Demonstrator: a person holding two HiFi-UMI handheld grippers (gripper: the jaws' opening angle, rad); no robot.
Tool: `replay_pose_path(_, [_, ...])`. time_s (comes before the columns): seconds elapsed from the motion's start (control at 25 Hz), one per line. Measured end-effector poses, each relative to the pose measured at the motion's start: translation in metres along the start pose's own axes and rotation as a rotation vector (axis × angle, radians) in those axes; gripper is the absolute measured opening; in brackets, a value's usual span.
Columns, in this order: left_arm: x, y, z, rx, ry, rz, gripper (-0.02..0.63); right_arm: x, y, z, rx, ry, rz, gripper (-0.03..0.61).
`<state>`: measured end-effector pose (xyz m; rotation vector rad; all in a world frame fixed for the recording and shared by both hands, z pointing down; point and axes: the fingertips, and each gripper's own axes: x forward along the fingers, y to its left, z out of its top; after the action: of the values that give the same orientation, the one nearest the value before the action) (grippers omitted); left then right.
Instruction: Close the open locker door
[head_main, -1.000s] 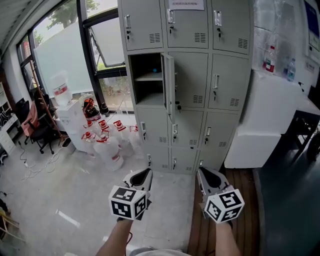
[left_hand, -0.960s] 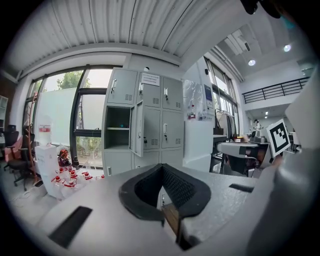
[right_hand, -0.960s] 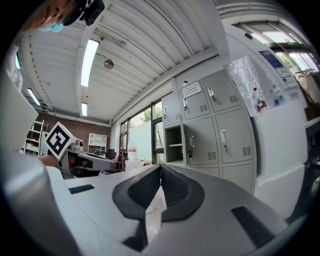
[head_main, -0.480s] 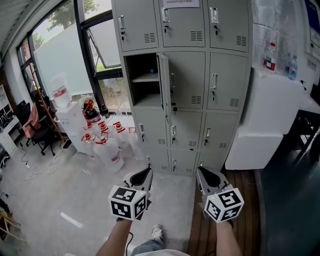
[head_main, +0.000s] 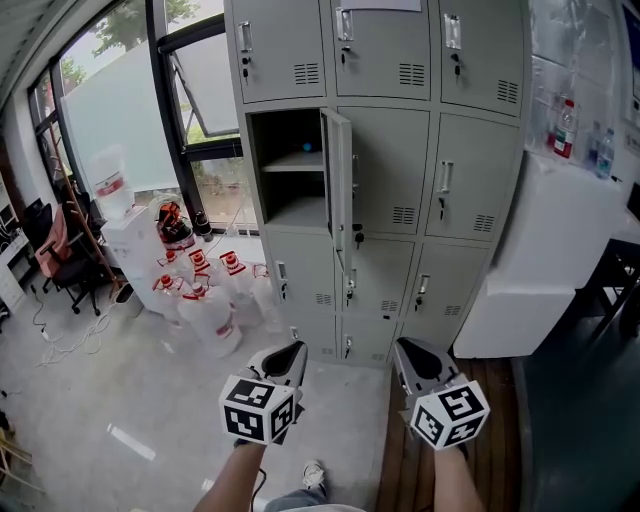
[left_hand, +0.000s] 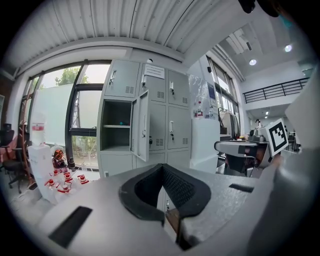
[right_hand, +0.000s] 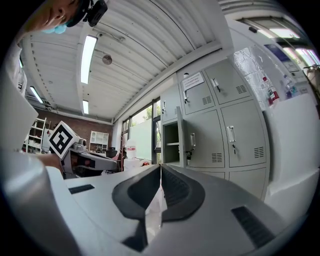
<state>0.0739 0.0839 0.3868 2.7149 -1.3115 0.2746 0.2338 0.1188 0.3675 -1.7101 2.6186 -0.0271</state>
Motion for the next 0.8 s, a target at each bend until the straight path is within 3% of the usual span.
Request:
replay_pose_path(0.44, [0.076,0.091,0.020,-0.033,0.010,-0.039,0.006,0.123,-0.028,0.012,-0.007,0.007,-0.017,0.006])
replay_pose_path(0.8, [0.123,0.135,0.042,-0.037,-0.009,-0.117,0.006,0.187,-0.047,0.031,-0.044,0.010,-0.065,0.006])
